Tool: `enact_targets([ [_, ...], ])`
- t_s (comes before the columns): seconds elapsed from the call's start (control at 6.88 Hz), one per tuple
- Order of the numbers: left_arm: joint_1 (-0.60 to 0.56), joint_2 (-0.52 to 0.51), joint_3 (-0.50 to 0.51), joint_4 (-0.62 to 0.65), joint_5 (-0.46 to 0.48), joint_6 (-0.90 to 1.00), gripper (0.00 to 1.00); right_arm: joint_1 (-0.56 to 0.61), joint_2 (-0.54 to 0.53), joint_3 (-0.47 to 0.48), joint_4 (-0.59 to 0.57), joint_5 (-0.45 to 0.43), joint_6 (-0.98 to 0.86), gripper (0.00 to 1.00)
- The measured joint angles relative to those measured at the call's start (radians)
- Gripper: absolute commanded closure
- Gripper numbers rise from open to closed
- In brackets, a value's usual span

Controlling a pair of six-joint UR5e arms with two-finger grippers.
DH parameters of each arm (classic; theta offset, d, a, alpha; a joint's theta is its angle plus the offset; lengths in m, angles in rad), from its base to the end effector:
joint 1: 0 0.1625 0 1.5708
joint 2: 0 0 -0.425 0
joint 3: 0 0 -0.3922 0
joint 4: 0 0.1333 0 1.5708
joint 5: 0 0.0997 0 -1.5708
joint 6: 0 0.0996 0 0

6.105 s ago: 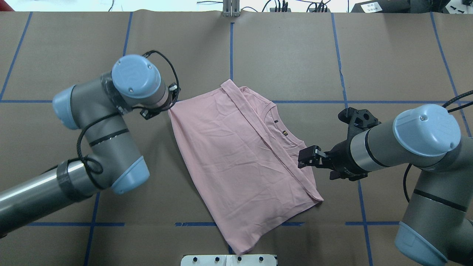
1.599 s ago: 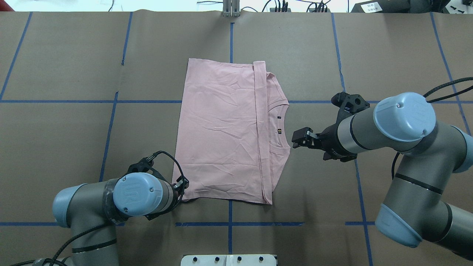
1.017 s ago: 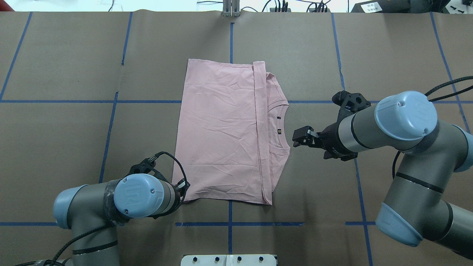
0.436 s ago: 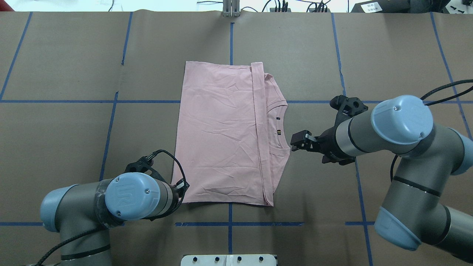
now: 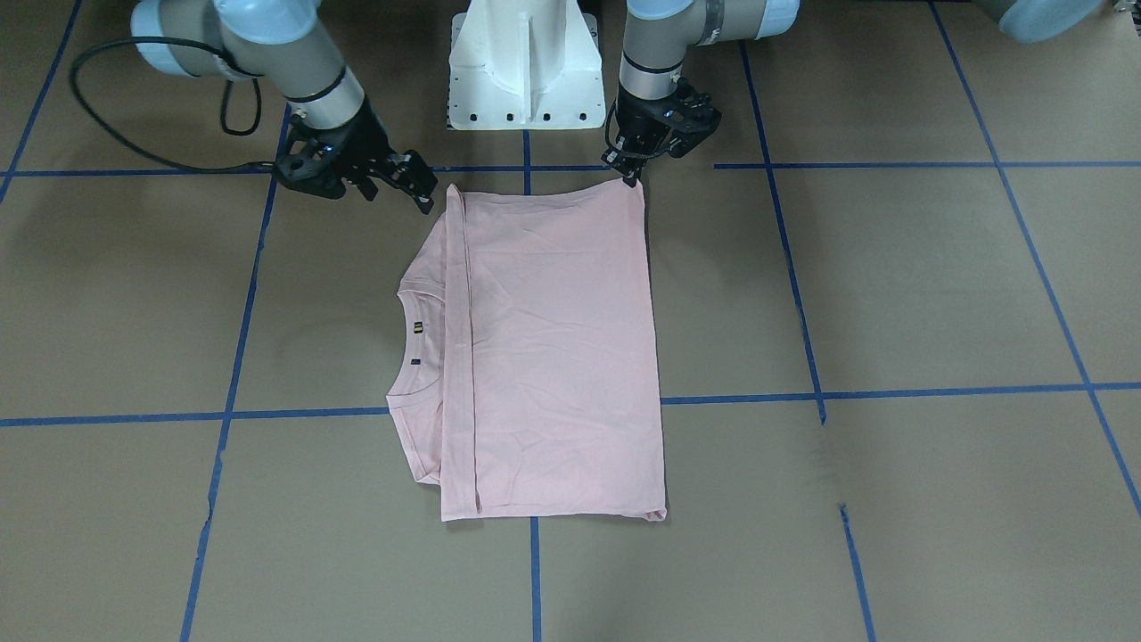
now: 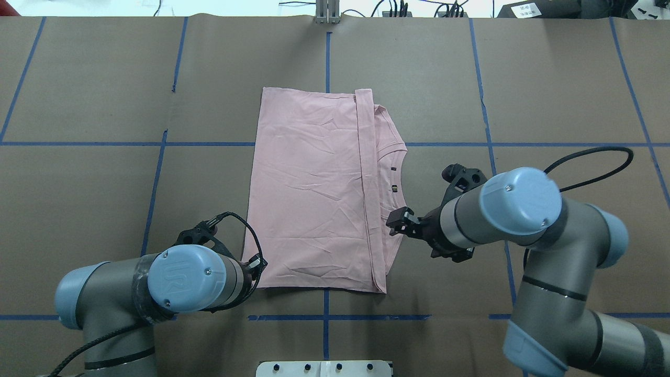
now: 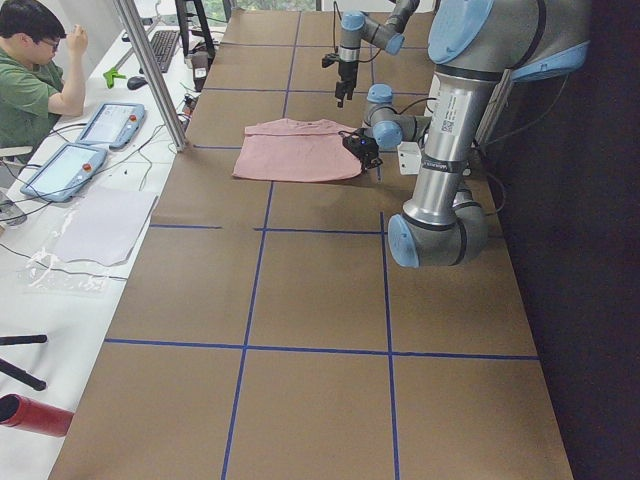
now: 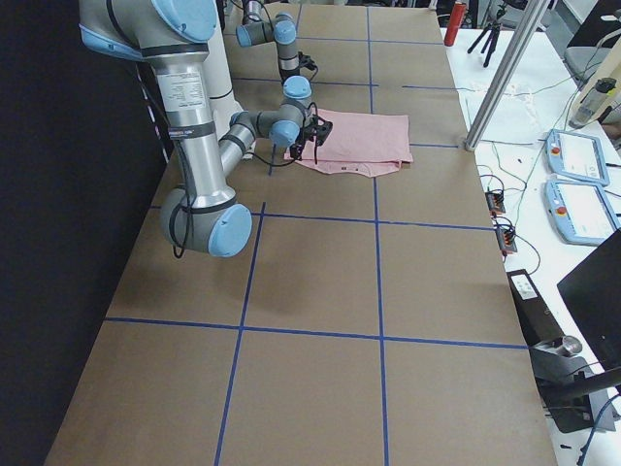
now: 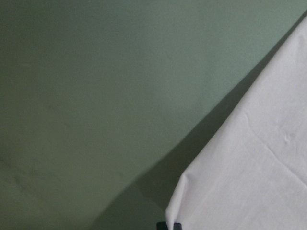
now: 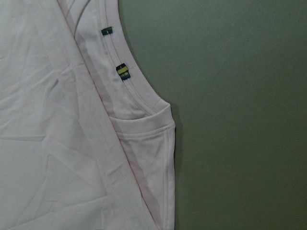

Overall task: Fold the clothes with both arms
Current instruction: 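Move the right gripper to the shirt's near corner beside the collar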

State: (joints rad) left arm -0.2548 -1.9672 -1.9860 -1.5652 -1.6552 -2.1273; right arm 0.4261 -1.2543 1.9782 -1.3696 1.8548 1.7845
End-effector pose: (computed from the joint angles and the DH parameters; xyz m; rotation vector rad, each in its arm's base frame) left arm 0.5247 -0.2657 0.2668 -0.2048 0.8034 -0.7317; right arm -0.4686 -0.3285 0.2845 -0.1660 -0.9498 0.4588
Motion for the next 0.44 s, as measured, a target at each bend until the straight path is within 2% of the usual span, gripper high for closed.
enact_targets([
  [0.29, 0.0, 0.0, 0.001, -0.001, 0.001, 0.002, 1.0, -0.081, 0.119, -0.03, -0.196, -0.082, 0.058, 0.0],
  [0.44, 0.0, 0.001, 0.001, -0.001, 0.001, 0.003, 1.0, -0.107, 0.142, -0.051, -0.228, -0.106, 0.075, 0.0],
])
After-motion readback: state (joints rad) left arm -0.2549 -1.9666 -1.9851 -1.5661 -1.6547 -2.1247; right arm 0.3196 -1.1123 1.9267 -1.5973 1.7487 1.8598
